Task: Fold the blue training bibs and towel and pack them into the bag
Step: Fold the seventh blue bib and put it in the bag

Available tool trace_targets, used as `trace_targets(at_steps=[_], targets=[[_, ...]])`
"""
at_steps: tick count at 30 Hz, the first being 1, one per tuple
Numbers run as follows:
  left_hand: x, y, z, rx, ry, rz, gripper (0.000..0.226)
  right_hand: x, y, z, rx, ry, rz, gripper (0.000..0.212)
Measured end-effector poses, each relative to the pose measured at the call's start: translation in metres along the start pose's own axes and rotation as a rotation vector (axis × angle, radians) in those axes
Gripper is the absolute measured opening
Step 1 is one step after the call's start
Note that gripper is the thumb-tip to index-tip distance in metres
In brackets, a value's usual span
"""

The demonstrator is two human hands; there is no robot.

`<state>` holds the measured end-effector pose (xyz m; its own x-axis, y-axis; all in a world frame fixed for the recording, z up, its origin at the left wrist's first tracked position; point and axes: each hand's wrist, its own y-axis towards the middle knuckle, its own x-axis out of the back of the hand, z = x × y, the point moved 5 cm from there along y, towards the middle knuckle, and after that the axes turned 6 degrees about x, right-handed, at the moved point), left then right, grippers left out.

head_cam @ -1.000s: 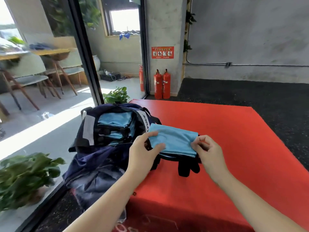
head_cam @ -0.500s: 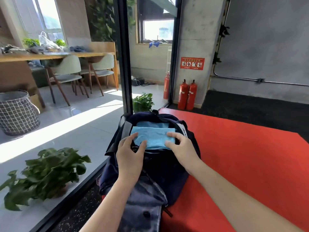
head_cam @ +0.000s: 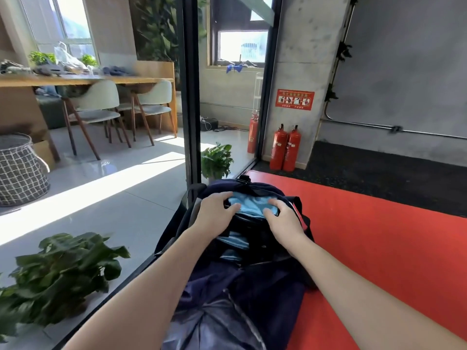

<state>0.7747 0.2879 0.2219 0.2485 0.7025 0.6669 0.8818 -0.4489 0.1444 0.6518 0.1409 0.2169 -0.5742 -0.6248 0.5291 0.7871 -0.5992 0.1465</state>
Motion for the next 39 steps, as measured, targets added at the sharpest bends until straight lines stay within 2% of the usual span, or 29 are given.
trace_targets(at_steps=[3,8,13,18,24,29,32,34,37,39], targets=[[-0.003,0.013,0.015,0.042,0.117,0.115,0.056,-0.001,0.003,-0.004,0.006,-0.088,0.089,0.050],[0.013,0.015,0.029,0.056,0.243,0.148,0.067,0.006,-0.010,0.008,0.061,-0.258,0.159,0.063],[0.056,0.021,0.020,-0.028,0.407,0.058,0.084,0.027,-0.007,0.035,0.118,-0.350,0.106,0.058],[0.108,0.026,-0.046,-0.125,0.573,-0.033,0.080,0.067,0.001,0.085,0.150,-0.393,0.067,0.070],[0.149,0.015,-0.099,-0.257,0.713,-0.136,0.069,0.106,-0.007,0.128,0.213,-0.399,-0.009,0.073],[0.167,0.012,-0.123,-0.253,0.641,-0.172,0.076,0.120,-0.011,0.154,0.246,-0.369,-0.070,0.072],[0.156,0.009,-0.119,-0.288,0.522,-0.147,0.071,0.115,-0.007,0.139,0.206,-0.354,-0.077,0.074],[0.127,0.005,-0.096,-0.297,0.560,-0.082,0.070,0.093,-0.007,0.107,0.130,-0.383,0.016,0.078],[0.075,0.004,-0.040,-0.190,0.657,0.094,0.075,0.049,-0.013,0.048,0.028,-0.495,0.227,0.082],[0.061,0.009,-0.015,-0.135,0.640,0.110,0.076,0.033,-0.011,0.028,0.033,-0.511,0.250,0.078]])
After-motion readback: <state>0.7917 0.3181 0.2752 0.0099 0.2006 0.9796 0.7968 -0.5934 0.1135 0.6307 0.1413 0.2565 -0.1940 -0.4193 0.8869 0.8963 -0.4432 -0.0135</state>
